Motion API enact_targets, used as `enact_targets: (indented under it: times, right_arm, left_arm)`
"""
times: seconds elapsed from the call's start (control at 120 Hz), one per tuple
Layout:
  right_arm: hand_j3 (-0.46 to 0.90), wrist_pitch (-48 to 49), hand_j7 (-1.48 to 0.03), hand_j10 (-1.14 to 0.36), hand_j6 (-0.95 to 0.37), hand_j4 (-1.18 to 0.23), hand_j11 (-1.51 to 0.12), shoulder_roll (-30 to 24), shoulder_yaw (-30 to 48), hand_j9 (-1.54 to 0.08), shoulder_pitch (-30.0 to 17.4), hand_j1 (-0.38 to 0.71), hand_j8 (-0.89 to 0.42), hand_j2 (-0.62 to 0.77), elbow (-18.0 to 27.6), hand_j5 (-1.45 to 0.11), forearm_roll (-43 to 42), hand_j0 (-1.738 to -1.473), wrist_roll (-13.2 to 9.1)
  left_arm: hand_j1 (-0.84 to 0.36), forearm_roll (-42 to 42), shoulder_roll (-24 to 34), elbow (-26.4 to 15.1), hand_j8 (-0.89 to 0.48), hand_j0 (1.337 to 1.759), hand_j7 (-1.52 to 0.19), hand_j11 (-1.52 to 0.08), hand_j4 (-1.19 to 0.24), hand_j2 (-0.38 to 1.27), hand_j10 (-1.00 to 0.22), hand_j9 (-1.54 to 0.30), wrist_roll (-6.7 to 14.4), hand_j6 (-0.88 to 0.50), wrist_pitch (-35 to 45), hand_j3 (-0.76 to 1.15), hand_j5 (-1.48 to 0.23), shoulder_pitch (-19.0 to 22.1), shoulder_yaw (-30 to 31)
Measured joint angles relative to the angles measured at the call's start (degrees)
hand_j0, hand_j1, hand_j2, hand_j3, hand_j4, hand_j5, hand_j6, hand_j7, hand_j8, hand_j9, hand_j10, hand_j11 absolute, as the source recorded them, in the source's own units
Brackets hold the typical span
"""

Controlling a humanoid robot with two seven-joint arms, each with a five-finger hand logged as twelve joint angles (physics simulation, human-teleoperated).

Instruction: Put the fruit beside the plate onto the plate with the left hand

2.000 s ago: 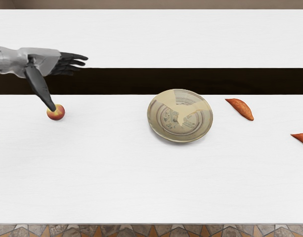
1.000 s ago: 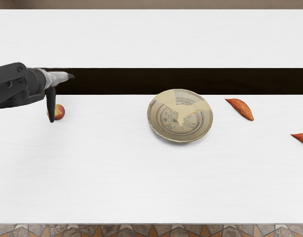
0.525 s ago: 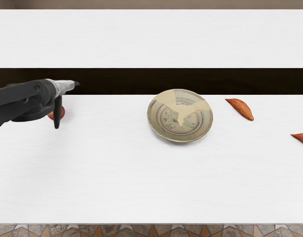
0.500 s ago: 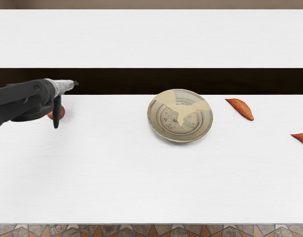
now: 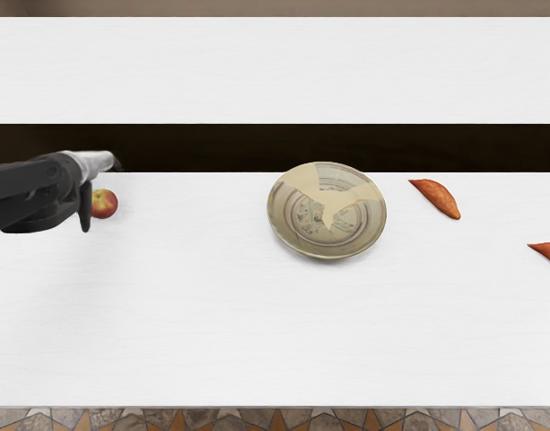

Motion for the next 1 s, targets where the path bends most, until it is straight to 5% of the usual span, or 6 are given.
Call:
enact_targets:
  times: [0.233,1.0]
  right_arm:
    - [0.00,0.0,0.00,0.00,0.00,0.00,0.00,0.0,0.0,0.00,0.0,-0.35,0.00,0.00,0.0,0.00,0.0,-1.658,0.0]
    - [0.00,0.0,0.00,0.00,0.00,0.00,0.00,0.0,0.0,0.00,0.0,-0.35,0.00,0.00,0.0,0.00,0.0,-1.658,0.0]
  left_arm:
    - [0.07,0.1,-0.6,-2.4,-0.24,1.658,-0.31,-0.31,-0.24,0.05,-0.24,-0.31,0.0,-0.24,0.5,0.00,-0.31,0.1,0.4]
    - [-0.07,3.5,-1.6,-1.2,-0.35,1.658,-0.45,-0.45,-0.35,0.07,-0.35,-0.45,0.0,-0.35,4.2,0.00,-0.45,2.3,0.5]
